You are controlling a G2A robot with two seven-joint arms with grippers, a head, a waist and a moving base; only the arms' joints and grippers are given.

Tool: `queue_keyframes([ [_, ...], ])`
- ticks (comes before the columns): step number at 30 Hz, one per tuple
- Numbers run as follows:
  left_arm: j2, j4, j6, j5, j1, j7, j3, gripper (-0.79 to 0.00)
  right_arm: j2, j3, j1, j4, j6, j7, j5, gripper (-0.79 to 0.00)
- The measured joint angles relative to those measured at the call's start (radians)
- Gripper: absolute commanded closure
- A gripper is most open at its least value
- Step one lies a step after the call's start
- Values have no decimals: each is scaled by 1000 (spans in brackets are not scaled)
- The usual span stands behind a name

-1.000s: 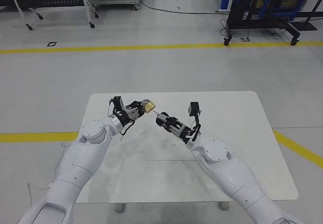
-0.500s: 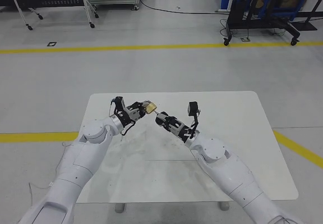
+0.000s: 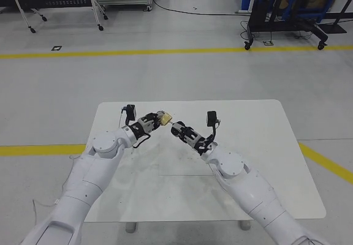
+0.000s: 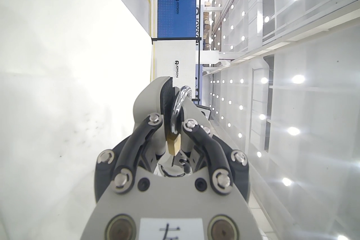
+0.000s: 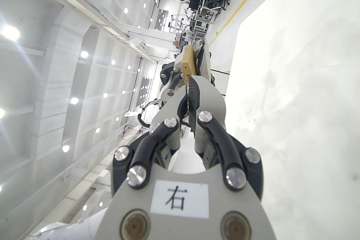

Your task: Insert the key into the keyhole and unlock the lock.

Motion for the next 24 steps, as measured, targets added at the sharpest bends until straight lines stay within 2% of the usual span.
queue_keyframes([
  [10, -2, -20, -19, 51, 14, 26, -1, 0, -8, -3, -16, -21, 24, -82, -89, 0],
  [21, -4, -31, -25, 75, 20, 9, -7, 0, -18, 0, -18, -24, 34, -73, -93, 0],
  [22, -4, -32, -28, 79, 20, 7, -7, 0, -19, 1, -17, -22, 34, -70, -90, -37],
  [24, -4, -33, -35, 88, 22, 3, -7, 0, -21, 2, -13, -18, 32, -61, -79, -212],
])
